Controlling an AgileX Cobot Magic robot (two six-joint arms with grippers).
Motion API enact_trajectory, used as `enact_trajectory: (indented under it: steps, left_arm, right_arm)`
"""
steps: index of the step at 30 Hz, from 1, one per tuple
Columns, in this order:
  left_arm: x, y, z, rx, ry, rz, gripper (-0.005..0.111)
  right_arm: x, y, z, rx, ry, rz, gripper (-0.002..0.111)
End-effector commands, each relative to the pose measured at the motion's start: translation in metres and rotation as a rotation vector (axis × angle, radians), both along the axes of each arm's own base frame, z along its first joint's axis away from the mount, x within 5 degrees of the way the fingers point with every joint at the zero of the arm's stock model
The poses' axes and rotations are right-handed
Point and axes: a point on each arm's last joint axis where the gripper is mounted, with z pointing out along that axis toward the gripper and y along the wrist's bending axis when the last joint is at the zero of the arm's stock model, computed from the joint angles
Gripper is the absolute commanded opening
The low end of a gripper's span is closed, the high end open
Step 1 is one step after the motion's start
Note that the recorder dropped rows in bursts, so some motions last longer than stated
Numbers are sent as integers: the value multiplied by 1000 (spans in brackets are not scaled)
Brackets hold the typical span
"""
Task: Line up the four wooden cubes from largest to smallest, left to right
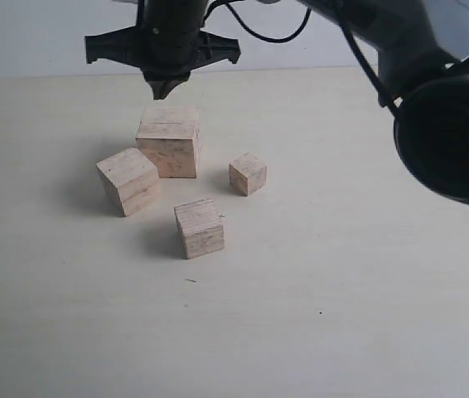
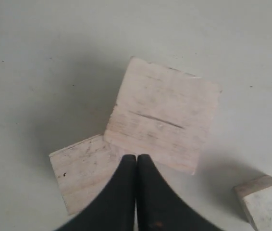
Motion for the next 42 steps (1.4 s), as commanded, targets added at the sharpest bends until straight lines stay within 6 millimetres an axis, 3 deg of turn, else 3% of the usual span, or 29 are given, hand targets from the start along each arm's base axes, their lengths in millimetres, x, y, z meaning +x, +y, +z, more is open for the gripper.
enact_trajectory:
  steps: [1,5,8,10,15,16,20,28,42]
  left_arm:
    - [0,0,0,-2,-13,-4,0]
    - [0,0,0,-2,-13,-4,0]
    - [0,0,0,-2,-13,-4,0]
    - [0,0,0,-2,-13,-4,0]
    - [0,0,0,-2,-13,-4,0]
    - [0,0,0,-2,-13,-4,0]
    - [0,0,0,-2,-13,-4,0]
    - [0,0,0,-2,-13,-4,0]
    - [0,0,0,-2,-13,-4,0]
  right_arm:
    - [-16,13,3,-67,-98,-33,0]
    - [-18,16,4,-56,-118,-58,7]
    - [-13,13,5,-75,-155,-66,24]
    - [-9,11,6,-102,-210,-64,41]
    - [-1,15,11,-62,-320,-42,99]
    - [0,18,9,-45,-329,-39,105]
    - [4,24,-6,-21,-329,-58,105]
    - [20,20,-58,-94,-246,-126,105]
    - [26,21,-82,-61,-206,-168,105]
